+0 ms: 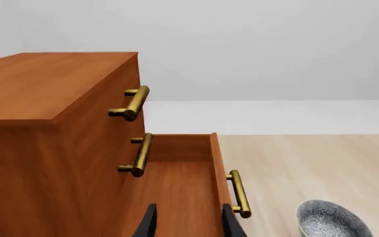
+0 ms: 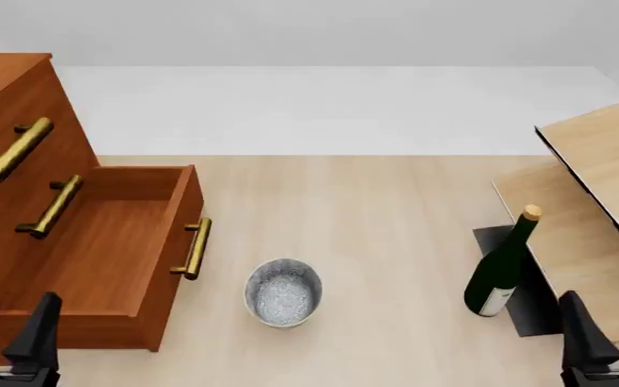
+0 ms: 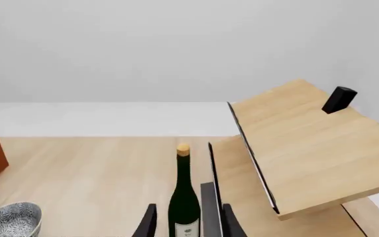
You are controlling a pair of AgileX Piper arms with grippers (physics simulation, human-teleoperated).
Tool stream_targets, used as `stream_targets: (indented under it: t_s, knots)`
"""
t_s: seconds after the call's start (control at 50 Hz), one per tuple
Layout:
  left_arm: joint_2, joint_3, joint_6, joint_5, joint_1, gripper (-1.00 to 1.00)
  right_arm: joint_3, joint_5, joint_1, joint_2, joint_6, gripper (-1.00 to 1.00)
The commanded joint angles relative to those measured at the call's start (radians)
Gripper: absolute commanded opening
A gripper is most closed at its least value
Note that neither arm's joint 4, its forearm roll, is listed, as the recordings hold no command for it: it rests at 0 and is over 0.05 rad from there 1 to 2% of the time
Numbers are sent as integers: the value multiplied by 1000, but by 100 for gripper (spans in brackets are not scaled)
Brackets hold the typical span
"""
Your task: Put the wine bottle in the bottom drawer of the cabinet.
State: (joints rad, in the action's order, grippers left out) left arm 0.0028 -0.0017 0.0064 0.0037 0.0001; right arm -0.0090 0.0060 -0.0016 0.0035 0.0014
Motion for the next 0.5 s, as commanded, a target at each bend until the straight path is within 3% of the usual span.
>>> stream_targets:
  t_s: [0.02,0.26,0.28,0.3,0.32,0.34,0.36,0.4,0.44,0.5]
  knots:
    - [9,-3,-25,-4,4,100,6,-7,8,7,-5,100]
    - [78,-12,-24,-50,0,100,7,-5,13,9,-20,100]
    - [91,-26,-42,-49,4,100,6,-5,16,6,-19,100]
    - [91,-32,38,-44,-25,100,6,-6,14,7,-11,100]
    - [93,-41,53,-35,-32,100,6,-8,15,9,-17,100]
    - [94,-71,-30,-12,2,100,6,-6,18,6,-19,100]
    - [109,-87,-46,-10,19,100,6,-6,18,6,-17,100]
    - [137,-119,3,0,0,100,6,-5,20,5,-19,100]
    - [161,-157,-51,12,17,100,6,-5,23,5,-19,100]
    - [184,-233,1,43,8,100,5,-4,24,2,-18,100]
